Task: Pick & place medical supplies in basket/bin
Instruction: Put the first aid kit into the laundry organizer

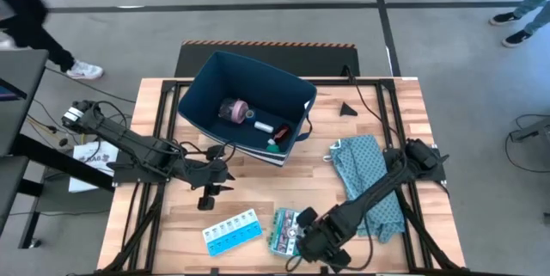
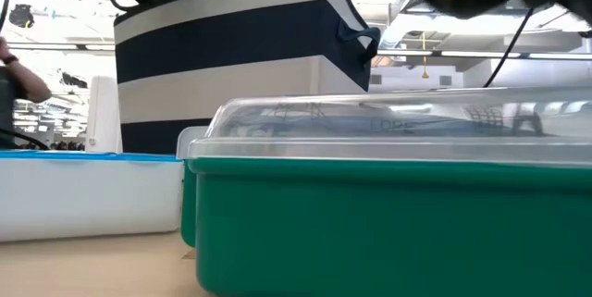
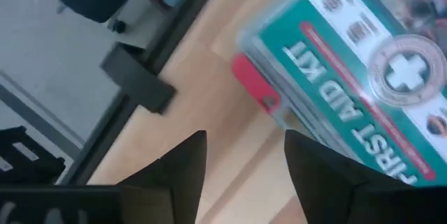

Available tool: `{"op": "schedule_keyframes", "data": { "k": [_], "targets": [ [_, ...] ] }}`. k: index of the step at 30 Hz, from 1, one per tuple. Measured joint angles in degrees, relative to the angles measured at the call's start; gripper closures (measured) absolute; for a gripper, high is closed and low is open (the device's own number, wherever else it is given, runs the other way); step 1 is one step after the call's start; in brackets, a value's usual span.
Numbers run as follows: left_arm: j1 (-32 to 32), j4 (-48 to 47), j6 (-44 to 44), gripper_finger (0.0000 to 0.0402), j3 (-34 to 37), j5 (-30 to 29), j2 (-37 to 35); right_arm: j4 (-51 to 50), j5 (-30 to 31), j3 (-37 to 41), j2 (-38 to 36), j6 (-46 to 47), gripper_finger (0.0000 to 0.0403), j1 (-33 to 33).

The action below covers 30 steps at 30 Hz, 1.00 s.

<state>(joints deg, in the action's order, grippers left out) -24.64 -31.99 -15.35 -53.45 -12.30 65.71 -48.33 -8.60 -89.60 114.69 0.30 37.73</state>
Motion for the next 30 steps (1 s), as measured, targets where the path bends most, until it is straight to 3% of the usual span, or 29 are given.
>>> {"op": "schedule_keyframes", "data": {
  "k": [13,20,24,30],
  "targets": [
    [0.0,0.0,-2.2,0.028,0.0,-0.1,0.0,2.7,-5.7,-0.1,0.0,-1.5,0.0231,-1.4],
    [0.0,0.0,-3.1,0.028,0.0,-0.1,0.0,-0.9,-2.1,-0.1,0.0,-1.4,0.0233,-0.7],
    [0.0,0.0,-3.1,0.028,0.0,-0.1,0.0,-2.0,3.1,-0.1,0.0,-0.8,0.0233,-1.0],
    [0.0,0.0,-3.1,0.028,0.0,-0.1,0.0,-0.5,3.1,-0.1,0.0,-8.2,0.0233,-0.9]
  ]
}}
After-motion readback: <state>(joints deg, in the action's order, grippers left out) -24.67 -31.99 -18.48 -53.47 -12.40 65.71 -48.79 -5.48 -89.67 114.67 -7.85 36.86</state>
